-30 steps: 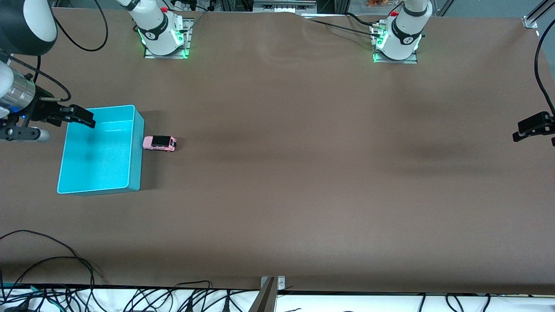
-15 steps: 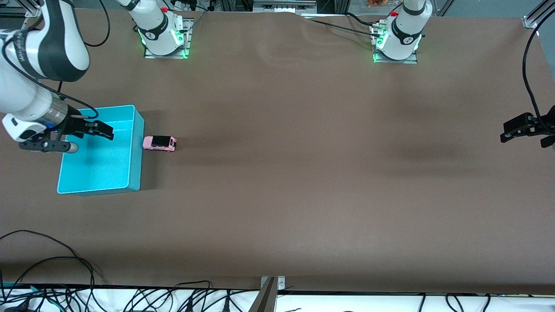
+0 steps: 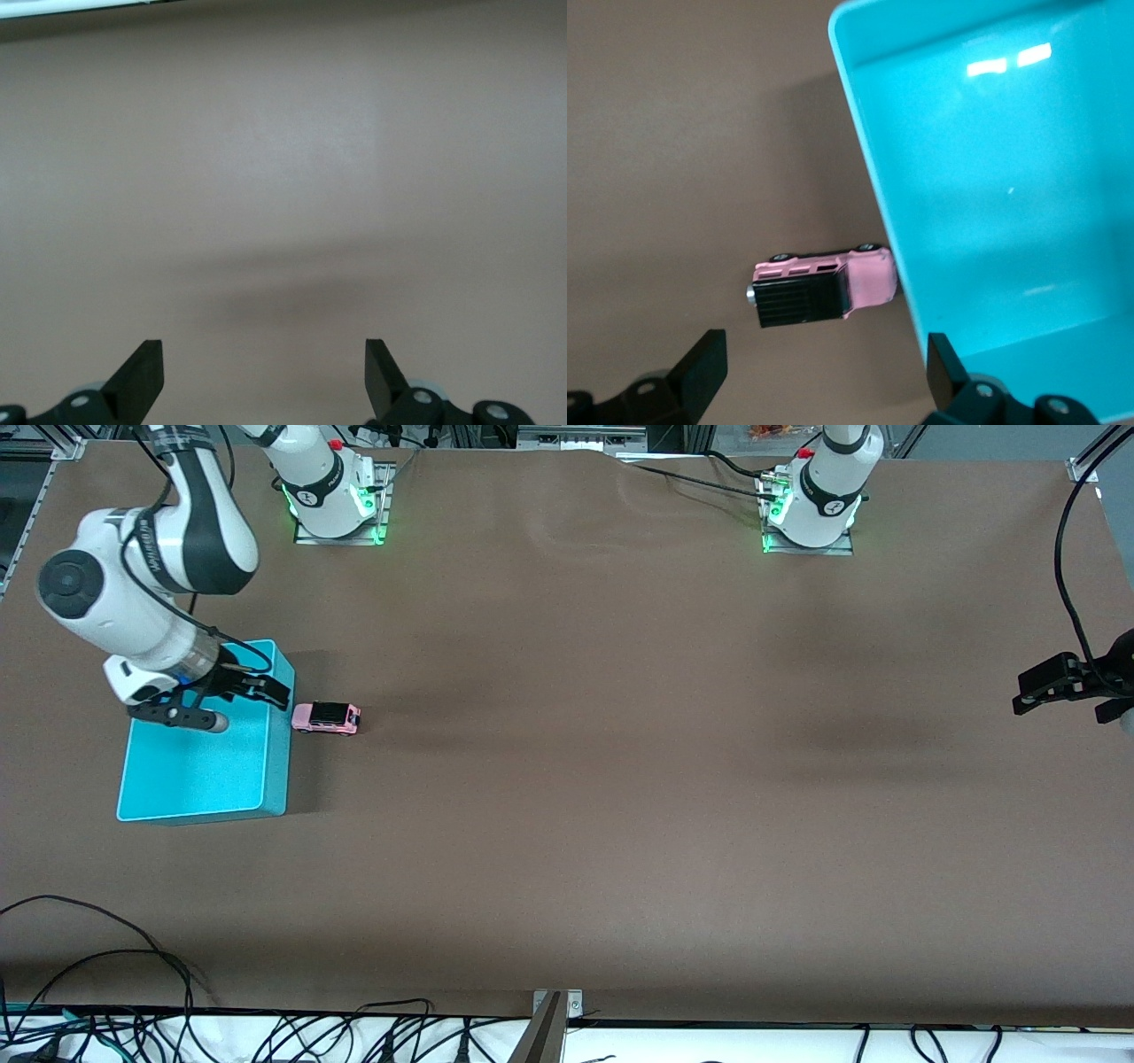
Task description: Wind and store pink jeep toy
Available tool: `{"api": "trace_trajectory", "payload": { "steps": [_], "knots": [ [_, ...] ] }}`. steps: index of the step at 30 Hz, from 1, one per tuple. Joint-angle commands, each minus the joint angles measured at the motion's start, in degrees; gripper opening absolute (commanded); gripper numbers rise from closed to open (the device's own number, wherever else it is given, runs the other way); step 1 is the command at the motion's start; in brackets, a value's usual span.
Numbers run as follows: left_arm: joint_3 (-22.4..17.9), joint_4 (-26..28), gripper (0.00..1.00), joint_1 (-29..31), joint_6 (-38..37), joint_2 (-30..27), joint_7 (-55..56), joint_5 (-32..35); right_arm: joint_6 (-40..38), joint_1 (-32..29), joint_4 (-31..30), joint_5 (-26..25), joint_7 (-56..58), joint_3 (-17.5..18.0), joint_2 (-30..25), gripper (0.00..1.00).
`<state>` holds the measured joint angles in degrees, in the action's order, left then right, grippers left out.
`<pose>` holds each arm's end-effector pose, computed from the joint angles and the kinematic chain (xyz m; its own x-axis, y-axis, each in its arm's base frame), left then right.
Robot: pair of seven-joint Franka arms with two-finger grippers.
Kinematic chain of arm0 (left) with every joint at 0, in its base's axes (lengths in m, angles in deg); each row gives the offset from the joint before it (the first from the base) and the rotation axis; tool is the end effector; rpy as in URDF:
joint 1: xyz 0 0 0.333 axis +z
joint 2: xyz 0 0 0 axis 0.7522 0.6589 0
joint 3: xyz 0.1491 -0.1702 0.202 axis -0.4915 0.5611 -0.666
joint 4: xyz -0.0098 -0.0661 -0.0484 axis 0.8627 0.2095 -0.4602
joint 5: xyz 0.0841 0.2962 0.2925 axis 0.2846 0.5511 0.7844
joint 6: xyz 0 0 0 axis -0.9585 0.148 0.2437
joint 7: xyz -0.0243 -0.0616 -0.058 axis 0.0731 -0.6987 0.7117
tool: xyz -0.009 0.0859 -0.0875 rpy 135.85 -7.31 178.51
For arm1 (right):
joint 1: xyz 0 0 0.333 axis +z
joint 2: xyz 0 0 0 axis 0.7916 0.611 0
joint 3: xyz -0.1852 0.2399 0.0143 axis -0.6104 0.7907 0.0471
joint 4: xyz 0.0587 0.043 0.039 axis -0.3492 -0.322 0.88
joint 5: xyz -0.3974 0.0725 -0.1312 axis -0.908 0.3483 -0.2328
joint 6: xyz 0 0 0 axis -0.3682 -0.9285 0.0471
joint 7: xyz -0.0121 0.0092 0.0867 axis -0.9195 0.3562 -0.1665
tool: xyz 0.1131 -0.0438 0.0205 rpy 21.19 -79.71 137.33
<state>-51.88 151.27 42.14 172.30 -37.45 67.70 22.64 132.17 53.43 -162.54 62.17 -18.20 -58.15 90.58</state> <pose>0.6434 0.0633 0.5593 0.9954 -0.0949 0.0164 -0.0947 -0.9954 -0.0114 0.5500 0.0455 0.2949 0.9751 -0.2177 -0.0429 -0.2176 -0.9760 0.0074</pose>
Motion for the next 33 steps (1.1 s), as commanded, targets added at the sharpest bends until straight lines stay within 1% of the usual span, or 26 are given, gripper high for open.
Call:
{"api": "trace_trajectory", "payload": {
  "steps": [1,3,6,14,20,26,28,33],
  "knots": [
    [-1.41,0.93,1.00,-0.83,-0.67,-1.13,0.21,-1.75,1.35,-0.22,-2.68,0.47,-6.18,1.13,-0.56,1.00],
    [-1.32,0.85,1.00,-0.65,-0.67,-1.13,0.21,-1.75,1.53,-0.13,-3.03,0.56,-9.43,1.13,-0.04,1.00],
    [-1.24,0.85,1.00,-0.65,-0.85,-1.13,0.30,-1.66,2.06,-0.04,-3.39,0.47,-17.43,1.13,0.49,1.00],
    [-1.15,1.11,1.00,-0.56,-0.93,-1.04,0.30,-1.66,10.93,0.13,-7.07,0.30,-40.88,1.66,3.65,1.00],
    [-1.06,1.11,1.00,-0.56,-0.93,-0.95,-0.05,-1.75,14.09,0.31,-8.22,0.21,-47.93,2.36,5.85,1.00],
    [-0.89,1.11,1.00,-1.00,-0.93,-0.87,0.39,-5.08,15.68,0.31,-8.40,0.21,-61.11,2.36,8.05,1.00],
    [-0.80,1.11,1.00,-1.35,-0.93,-0.69,0.48,-5.09,16.38,0.31,-8.40,0.21,-62.70,2.27,8.93,1.00],
    [0.52,1.20,1.00,-1.35,-0.93,-0.78,0.48,-5.09,20.95,0.31,-8.31,0.04,-67.36,2.36,11.30,1.00]
  ]
}}
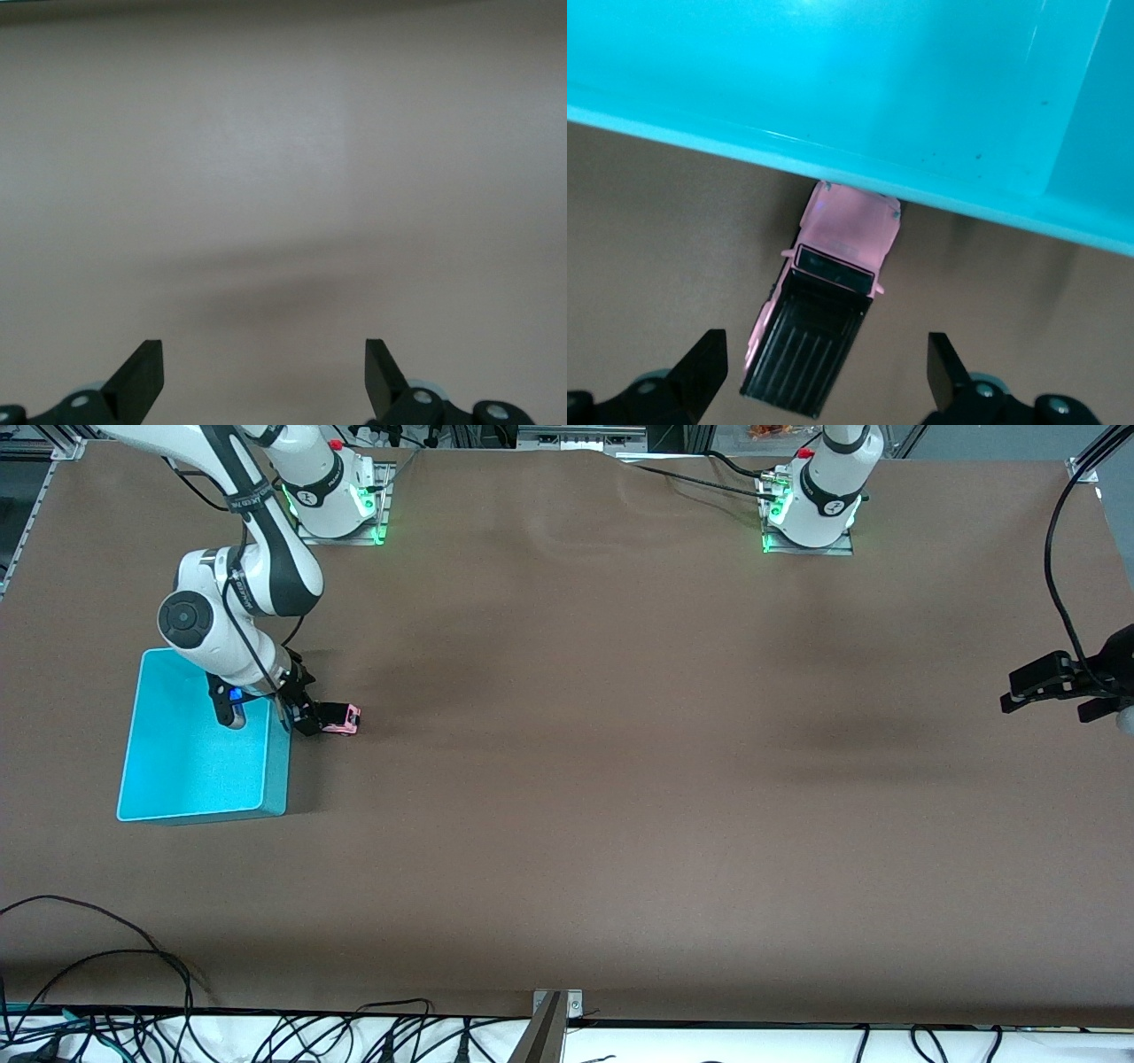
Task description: Wind and store pink jeep toy
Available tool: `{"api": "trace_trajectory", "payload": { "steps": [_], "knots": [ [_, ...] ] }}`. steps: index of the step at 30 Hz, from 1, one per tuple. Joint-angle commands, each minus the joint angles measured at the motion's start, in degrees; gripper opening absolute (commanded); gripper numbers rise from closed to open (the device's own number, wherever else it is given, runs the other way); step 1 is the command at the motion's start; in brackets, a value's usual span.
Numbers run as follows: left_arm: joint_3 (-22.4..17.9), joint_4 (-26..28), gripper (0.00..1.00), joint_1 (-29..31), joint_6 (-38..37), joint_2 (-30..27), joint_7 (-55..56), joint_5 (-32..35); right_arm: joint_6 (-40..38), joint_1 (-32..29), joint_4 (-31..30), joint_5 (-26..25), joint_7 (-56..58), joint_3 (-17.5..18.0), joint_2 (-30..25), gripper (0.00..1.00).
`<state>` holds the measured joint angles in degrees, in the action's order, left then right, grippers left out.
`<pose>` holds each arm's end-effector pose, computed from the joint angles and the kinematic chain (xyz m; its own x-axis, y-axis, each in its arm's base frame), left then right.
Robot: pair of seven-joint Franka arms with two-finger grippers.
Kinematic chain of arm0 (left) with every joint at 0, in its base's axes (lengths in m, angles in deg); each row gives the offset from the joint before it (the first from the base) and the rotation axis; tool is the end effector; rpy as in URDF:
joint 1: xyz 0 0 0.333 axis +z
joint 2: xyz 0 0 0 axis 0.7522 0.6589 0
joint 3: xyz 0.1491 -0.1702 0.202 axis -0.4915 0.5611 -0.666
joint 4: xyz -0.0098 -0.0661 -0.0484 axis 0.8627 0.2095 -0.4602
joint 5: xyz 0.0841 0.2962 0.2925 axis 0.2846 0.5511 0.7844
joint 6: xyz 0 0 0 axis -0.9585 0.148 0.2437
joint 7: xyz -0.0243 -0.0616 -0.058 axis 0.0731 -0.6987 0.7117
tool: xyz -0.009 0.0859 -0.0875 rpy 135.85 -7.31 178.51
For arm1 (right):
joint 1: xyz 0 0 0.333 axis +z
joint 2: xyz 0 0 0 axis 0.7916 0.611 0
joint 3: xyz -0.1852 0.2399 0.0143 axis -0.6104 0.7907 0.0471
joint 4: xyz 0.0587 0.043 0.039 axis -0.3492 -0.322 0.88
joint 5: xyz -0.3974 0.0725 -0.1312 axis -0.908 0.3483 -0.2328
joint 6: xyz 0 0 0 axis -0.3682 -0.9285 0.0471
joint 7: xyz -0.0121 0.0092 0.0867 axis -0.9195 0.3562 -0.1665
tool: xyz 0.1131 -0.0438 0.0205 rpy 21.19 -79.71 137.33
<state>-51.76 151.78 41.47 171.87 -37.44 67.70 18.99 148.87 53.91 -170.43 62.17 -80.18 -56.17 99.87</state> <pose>0.6437 0.0471 0.5541 0.9944 -0.1044 0.0139 -0.1050 -0.9930 0.0546 0.5150 0.0669 0.1749 0.3044 -0.9520 -0.0316 -0.9511 -0.3056 0.0454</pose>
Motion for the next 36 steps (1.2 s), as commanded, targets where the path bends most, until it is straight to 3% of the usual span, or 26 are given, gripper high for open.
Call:
{"api": "trace_trajectory", "payload": {
  "steps": [1,10,14,16,18,19,20,21,29,31,36],
  "knots": [
    [0.40,0.77,1.00,-0.86,-0.42,-0.78,0.47,-1.35,4.51,-0.16,-0.41,-0.05,-6.00,0.38,2.27,1.00],
    [1.80,1.04,1.00,-1.74,-0.42,-0.78,3.02,0.67,5.75,-0.16,-0.41,-0.05,-6.62,0.29,4.91,1.00],
    [5.92,1.74,1.00,-1.30,-0.25,-1.04,4.86,5.05,5.75,-0.16,-0.33,-0.14,-6.62,0.29,5.26,1.00],
    [7.25,1.92,1.00,-1.04,-0.25,-1.13,6.79,6.55,5.75,-0.16,-0.15,-0.05,-6.62,0.29,5.35,0.82],
    [8.13,2.27,1.00,-0.95,-0.25,-1.31,8.29,6.82,5.75,-0.08,0.02,-0.05,-6.62,0.29,5.62,0.53],
    [8.13,2.27,1.00,-0.95,-0.25,-1.48,8.56,6.82,5.75,0.01,0.11,-0.14,-6.62,0.29,5.62,0.32],
    [8.22,2.44,1.00,-0.95,-0.25,-1.66,8.56,6.82,5.66,0.19,0.11,-0.14,-6.62,0.29,5.53,0.18],
    [8.31,2.71,1.00,-0.95,-0.25,-1.83,8.47,6.74,5.57,0.27,0.11,-0.14,-6.62,0.29,5.35,0.12],
    [9.27,3.76,1.00,-0.95,-0.34,-2.71,9.17,6.74,5.31,0.45,1.25,0.04,-6.71,0.38,2.55,0.08],
    [9.71,3.76,1.00,-1.04,-0.34,-2.71,11.01,6.82,5.31,0.45,1.43,0.13,-6.79,0.38,1.32,0.00],
    [11.38,3.76,1.00,-0.95,-0.34,-2.80,13.66,6.82,5.13,0.36,1.34,0.39,-6.36,0.38,-2.20,0.00]
  ]
}}
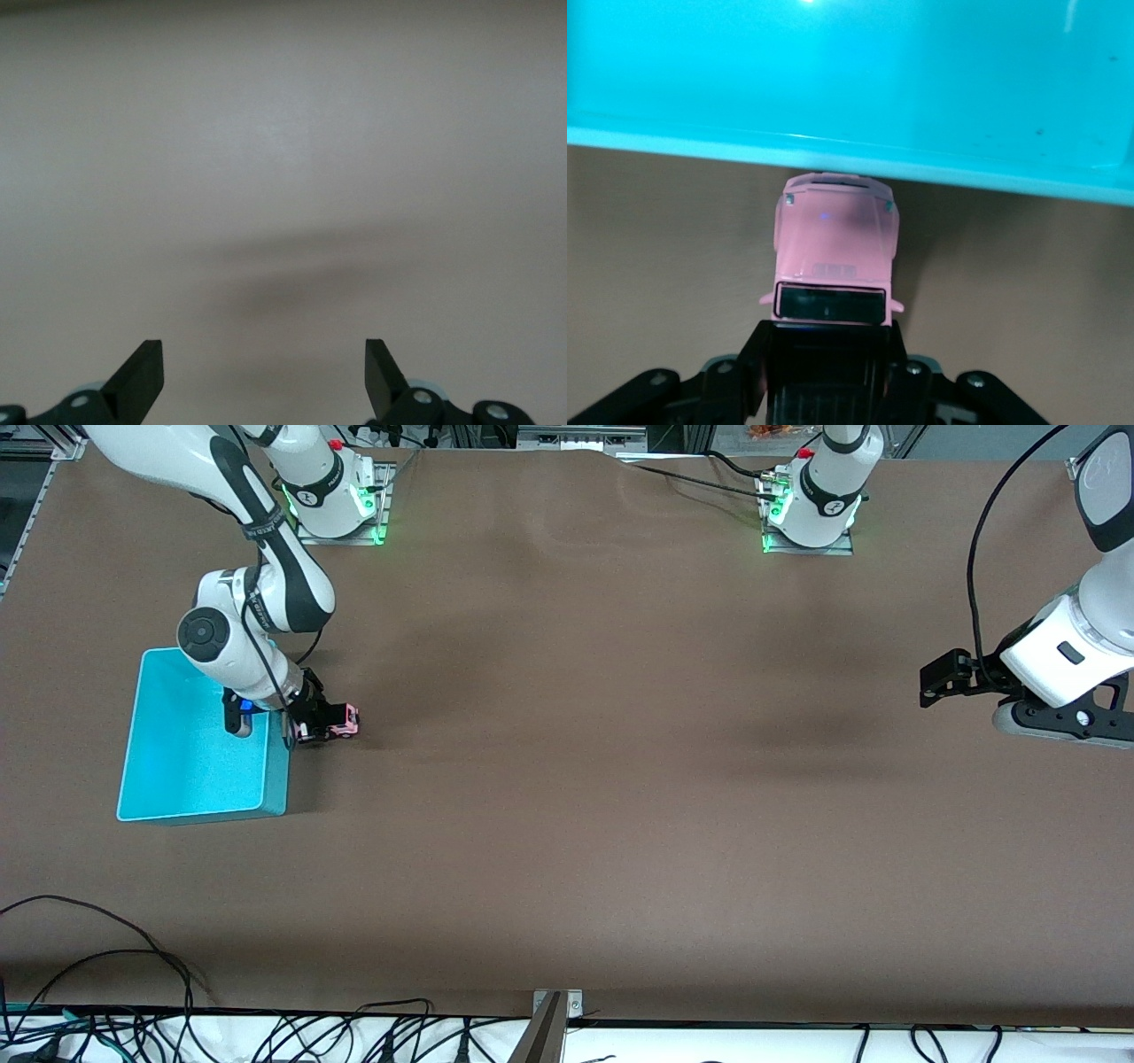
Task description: Wind and store pink jeep toy
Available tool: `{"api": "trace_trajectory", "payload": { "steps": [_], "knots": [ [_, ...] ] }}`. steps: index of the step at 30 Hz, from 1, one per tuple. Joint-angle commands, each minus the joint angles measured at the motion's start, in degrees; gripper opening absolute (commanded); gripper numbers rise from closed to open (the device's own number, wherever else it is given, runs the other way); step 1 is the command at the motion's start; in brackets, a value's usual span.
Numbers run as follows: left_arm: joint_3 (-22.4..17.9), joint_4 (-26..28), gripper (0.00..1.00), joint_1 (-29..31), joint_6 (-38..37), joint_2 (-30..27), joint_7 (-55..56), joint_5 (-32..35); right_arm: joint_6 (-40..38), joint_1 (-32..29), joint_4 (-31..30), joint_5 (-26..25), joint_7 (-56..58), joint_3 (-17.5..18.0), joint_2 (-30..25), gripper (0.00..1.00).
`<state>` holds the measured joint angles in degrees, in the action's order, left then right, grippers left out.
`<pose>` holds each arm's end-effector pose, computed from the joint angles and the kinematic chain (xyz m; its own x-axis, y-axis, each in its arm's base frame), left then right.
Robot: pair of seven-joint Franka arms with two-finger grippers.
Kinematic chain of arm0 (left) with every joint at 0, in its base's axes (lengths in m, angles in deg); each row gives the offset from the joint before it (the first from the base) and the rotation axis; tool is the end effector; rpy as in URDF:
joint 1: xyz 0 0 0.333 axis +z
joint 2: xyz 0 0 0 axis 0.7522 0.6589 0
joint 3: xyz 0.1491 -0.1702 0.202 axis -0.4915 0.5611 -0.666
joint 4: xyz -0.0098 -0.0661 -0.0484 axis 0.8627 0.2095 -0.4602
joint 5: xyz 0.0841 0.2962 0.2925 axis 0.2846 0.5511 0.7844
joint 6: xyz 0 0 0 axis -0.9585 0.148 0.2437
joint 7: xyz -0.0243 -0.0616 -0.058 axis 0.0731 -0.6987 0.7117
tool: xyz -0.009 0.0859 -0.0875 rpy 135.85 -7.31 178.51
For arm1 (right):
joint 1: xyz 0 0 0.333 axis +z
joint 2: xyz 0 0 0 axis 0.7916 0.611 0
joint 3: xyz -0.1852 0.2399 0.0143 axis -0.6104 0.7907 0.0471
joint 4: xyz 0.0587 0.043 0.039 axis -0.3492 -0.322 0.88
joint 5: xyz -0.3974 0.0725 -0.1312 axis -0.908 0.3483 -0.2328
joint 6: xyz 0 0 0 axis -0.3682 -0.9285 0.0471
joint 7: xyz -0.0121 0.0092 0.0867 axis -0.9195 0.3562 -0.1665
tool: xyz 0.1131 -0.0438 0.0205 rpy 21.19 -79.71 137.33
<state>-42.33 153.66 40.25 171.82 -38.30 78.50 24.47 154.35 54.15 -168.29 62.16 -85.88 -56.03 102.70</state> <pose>0.6383 -0.0520 0.5441 0.9943 -0.1039 -0.0218 -0.1041 -0.9945 -0.0070 0.5346 0.0731 0.1713 0.2139 -0.9765 -0.0245 -0.9764 -0.2130 -0.0356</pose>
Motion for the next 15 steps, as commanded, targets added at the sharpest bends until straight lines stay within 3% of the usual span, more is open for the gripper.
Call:
{"api": "trace_trajectory", "payload": {
  "steps": [1,7,15],
  "knots": [
    [1.96,1.89,1.00,0.27,-0.28,-1.95,2.78,1.34,-0.61,0.11,-0.80,0.48,-0.65,0.16,-5.90,0.00],
    [1.78,1.72,1.00,0.36,-0.28,-1.95,2.51,1.08,-5.35,0.03,0.61,0.48,-0.04,-0.02,-9.78,0.00],
    [1.61,1.10,1.00,2.64,-0.36,-1.86,2.43,-2.08,-14.41,-0.15,6.76,-0.13,6.19,-0.45,-10.40,0.00]
  ]
}}
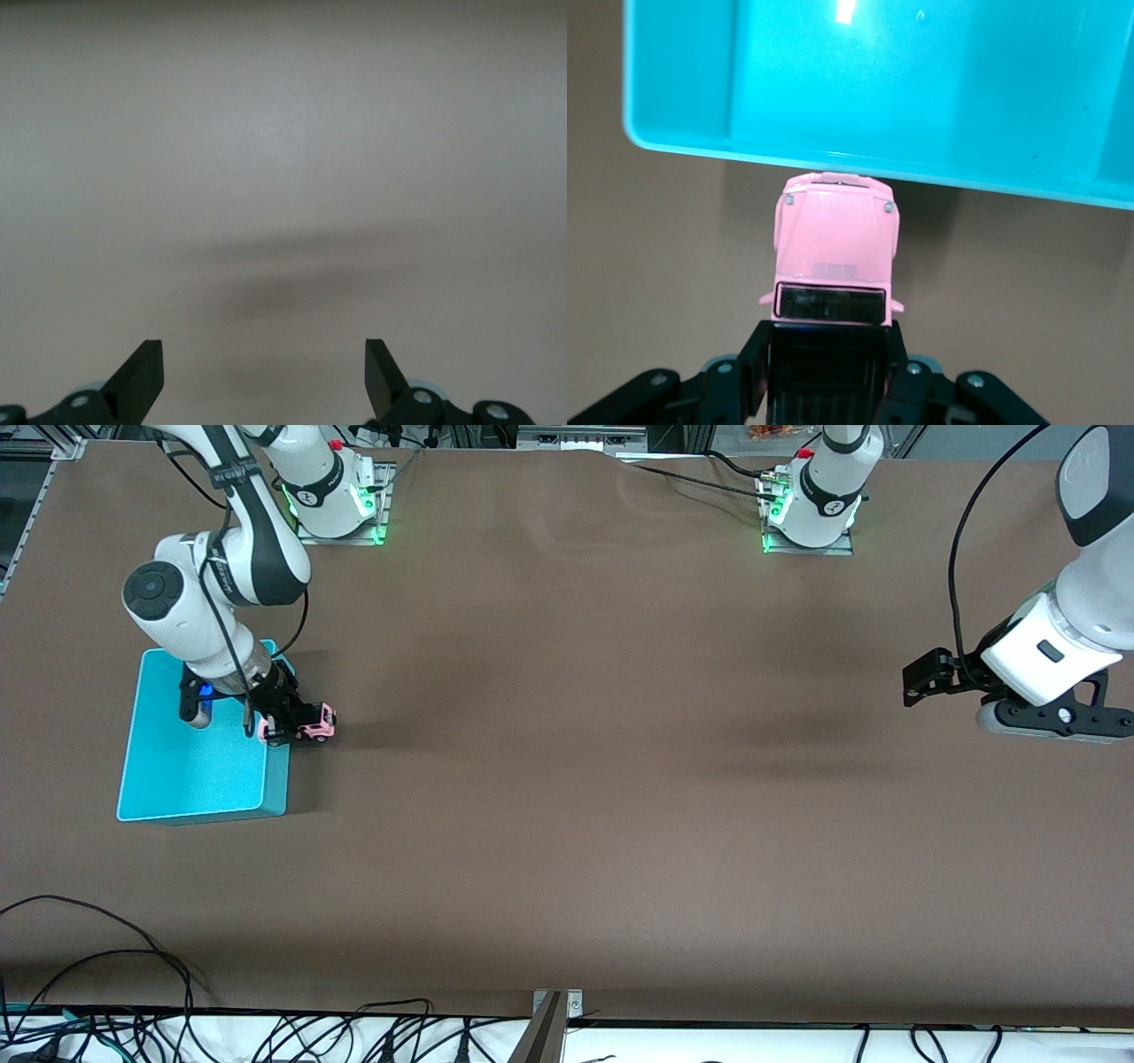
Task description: Wind and store pink jeep toy
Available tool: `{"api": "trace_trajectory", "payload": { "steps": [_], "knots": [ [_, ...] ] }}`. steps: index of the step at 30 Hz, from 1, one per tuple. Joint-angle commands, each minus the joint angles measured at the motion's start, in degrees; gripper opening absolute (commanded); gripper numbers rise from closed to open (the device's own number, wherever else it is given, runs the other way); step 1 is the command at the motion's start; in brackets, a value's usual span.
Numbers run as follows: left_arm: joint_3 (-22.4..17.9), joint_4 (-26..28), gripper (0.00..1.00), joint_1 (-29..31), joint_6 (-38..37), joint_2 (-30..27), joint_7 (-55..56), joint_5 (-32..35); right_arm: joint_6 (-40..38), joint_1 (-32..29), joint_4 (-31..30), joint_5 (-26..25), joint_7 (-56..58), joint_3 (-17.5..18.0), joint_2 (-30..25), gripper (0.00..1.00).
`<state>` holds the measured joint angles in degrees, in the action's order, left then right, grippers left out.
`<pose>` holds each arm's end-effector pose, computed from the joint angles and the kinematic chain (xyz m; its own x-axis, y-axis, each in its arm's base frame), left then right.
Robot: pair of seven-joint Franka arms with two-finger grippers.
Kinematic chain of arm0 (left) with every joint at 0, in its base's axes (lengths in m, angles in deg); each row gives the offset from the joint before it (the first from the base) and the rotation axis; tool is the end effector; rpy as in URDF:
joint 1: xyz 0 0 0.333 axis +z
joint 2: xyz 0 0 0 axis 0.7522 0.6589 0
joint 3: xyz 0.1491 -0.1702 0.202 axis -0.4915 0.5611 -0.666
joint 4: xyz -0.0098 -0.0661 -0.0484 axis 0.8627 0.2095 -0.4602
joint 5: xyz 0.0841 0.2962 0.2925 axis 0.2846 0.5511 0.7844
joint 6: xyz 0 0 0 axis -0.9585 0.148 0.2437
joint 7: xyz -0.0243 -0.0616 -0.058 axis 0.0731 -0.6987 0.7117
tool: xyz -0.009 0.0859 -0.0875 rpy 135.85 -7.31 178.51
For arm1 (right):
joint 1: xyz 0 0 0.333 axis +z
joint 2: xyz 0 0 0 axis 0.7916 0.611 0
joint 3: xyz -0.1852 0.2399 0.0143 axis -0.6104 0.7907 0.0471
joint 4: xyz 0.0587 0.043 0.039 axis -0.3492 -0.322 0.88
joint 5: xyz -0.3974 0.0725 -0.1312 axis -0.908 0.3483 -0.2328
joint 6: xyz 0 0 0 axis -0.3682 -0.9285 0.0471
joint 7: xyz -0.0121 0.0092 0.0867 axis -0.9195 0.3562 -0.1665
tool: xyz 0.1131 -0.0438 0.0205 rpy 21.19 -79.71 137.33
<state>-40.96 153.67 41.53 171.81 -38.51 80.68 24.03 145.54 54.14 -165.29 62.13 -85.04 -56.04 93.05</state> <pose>0.6375 -0.0527 0.5462 0.9976 -0.0669 -0.0186 -0.0668 -0.9978 0.0041 0.5563 0.0738 0.2708 0.2311 -0.9729 -0.0007 -0.9681 -0.2299 -0.1000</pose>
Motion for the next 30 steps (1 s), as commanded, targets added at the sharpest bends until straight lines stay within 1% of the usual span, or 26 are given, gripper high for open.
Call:
{"api": "trace_trajectory", "payload": {
  "steps": [1,5,6,7,12,14,15,17,21,24,26,29,30],
  "knots": [
    [0.32,1.09,1.00,1.36,-0.36,-1.64,0.24,-1.64,-6.91,-0.13,4.38,-0.10,8.15,-0.88,-0.83,0.00],
    [0.41,1.09,1.00,1.19,-0.54,-1.64,0.24,-1.73,-13.94,-0.13,6.93,0.16,23.17,-3.26,-0.74,0.00],
    [0.41,1.17,1.00,1.19,-0.54,-1.64,0.24,-1.73,-14.83,-0.13,7.19,0.25,25.47,-3.61,-0.74,0.00],
    [0.50,1.09,1.00,0.92,-0.54,-1.64,0.24,-1.73,-16.23,-0.22,7.37,0.25,29.93,-4.92,-0.74,0.00],
    [0.50,1.17,1.00,0.57,-0.89,-1.64,0.33,-1.65,-18.00,-0.31,6.93,0.16,46.20,-8.35,-0.22,0.00],
    [0.85,1.17,1.00,0.74,-0.89,-1.64,0.33,-1.73,-18.52,-0.31,6.84,0.25,51.92,-10.28,0.22,0.00],
    [1.89,1.26,1.00,1.36,-0.89,-1.73,0.33,-1.73,-19.48,-0.40,6.84,0.16,55.60,-12.12,0.57,0.00],
    [3.22,1.35,1.00,2.24,-0.89,-1.73,0.33,-1.65,-20.81,-0.48,6.76,0.16,60.97,-14.68,1.19,0.00],
    [4.62,1.35,1.00,3.38,-0.89,-1.82,0.33,-1.65,-20.11,-1.19,5.62,-0.01,71.60,-19.69,2.68,0.00],
    [4.63,1.35,1.00,3.38,-0.98,-1.90,0.41,-1.64,-20.02,-1.19,5.09,-0.10,73.66,-20.58,3.12,0.00],
    [4.54,1.35,1.00,3.38,-0.89,-1.91,0.33,-1.64,-19.50,-1.10,5.00,-0.45,73.57,-20.66,4.96,0.00],
    [4.45,1.44,1.00,3.38,-0.98,-1.91,0.24,-1.64,-15.46,-1.36,4.65,-0.80,73.57,-20.66,6.99,0.00],
    [4.45,1.44,1.00,3.38,-0.98,-1.91,0.24,-1.64,-12.75,-2.15,3.86,-0.80,73.57,-20.58,7.43,0.00]
  ]
}}
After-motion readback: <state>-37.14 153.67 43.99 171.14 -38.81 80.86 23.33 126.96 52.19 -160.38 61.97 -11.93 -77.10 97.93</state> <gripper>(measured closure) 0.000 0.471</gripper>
